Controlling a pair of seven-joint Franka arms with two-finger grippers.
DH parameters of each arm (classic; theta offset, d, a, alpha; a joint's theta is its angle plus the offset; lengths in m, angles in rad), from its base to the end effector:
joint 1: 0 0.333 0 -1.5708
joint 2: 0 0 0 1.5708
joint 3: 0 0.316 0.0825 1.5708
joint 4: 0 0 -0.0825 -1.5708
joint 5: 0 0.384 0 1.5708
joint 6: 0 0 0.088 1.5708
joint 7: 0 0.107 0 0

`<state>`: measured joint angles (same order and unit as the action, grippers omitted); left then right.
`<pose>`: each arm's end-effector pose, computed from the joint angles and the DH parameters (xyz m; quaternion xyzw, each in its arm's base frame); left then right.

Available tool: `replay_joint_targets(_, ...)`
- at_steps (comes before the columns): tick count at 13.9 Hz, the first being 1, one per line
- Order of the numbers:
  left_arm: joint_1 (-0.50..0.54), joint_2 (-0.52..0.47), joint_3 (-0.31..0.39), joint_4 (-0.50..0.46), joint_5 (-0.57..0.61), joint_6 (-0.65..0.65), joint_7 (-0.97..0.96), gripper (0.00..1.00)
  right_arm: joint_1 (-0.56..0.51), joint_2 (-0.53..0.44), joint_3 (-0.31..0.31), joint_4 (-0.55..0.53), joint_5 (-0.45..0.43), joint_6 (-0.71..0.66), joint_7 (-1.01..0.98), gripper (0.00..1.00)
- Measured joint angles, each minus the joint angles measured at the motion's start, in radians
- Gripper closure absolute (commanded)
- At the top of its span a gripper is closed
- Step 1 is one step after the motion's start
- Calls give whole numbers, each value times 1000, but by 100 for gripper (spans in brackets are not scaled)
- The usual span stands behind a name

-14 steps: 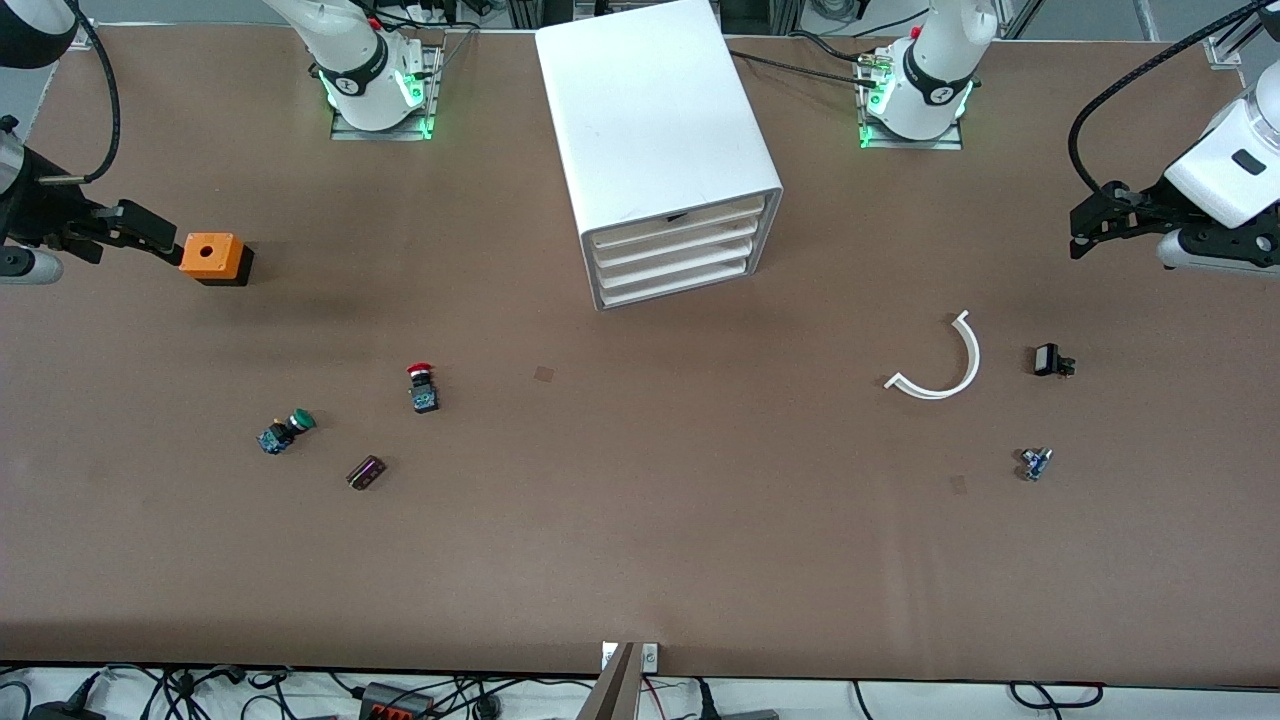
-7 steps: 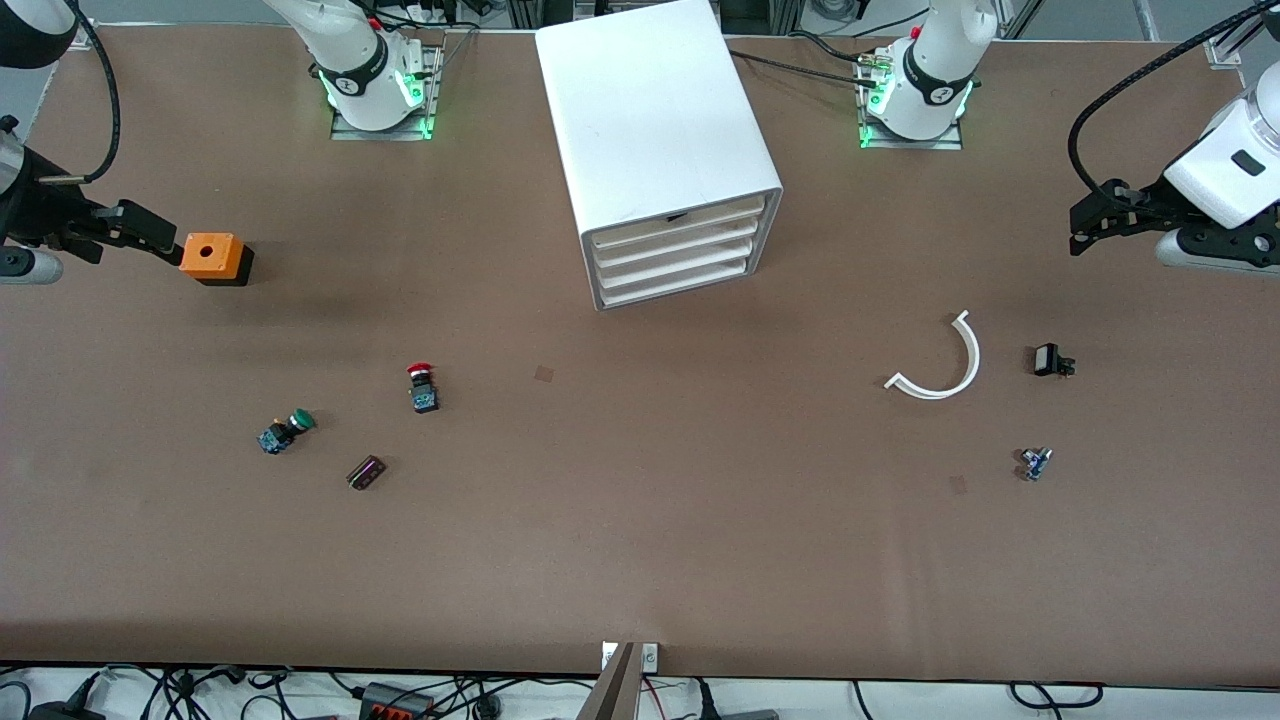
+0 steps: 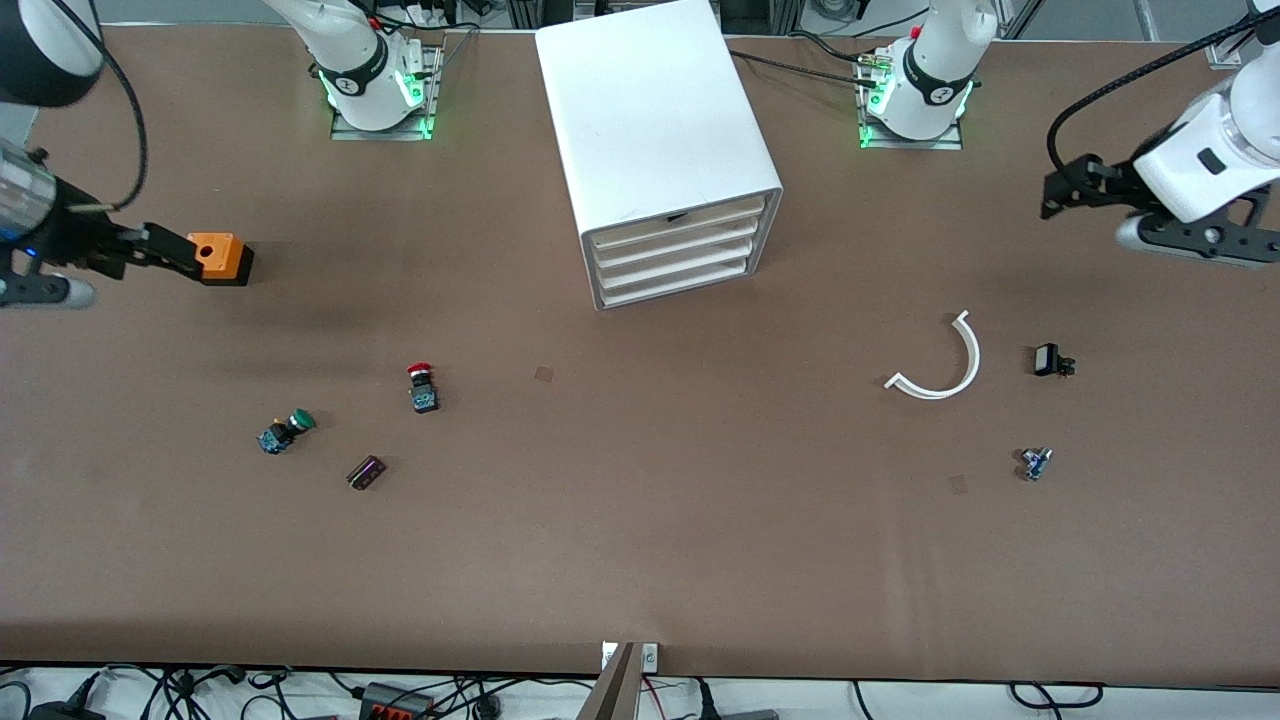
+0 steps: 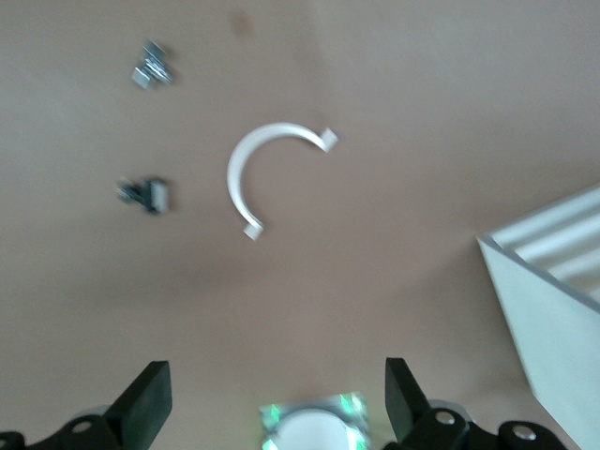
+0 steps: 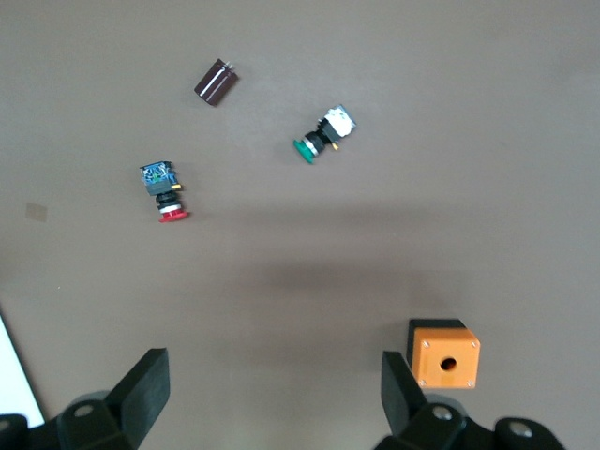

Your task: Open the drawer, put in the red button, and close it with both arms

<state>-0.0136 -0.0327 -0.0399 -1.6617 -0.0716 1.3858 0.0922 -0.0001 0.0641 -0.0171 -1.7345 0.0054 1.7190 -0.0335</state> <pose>0.5187 -0.0368 0.5868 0.9892 -0.0744 -0.1205 0.0374 0.5744 -0.0091 0.5231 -0.9992 -0.0076 0.0397 0.0031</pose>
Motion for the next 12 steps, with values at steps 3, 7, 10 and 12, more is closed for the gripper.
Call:
replay_joint_targets(3, -8, 10, -17, 0, -147, -177, 2, 0, 67, 131, 4, 62, 0, 8, 2, 0)
replay_joint_targets(7, -53, 119, -34, -4, -308, -191, 1, 0, 139, 223, 6, 101, 0, 42, 2, 0)
replay_joint_targets(10, -54, 280, -34, -8, -468, -81, 62, 0, 183, 289, 7, 104, 11, 86, 3, 0)
replay_joint_targets(12, -54, 382, -35, -12, -574, 25, 171, 0, 208, 347, 8, 108, 13, 140, 3, 0)
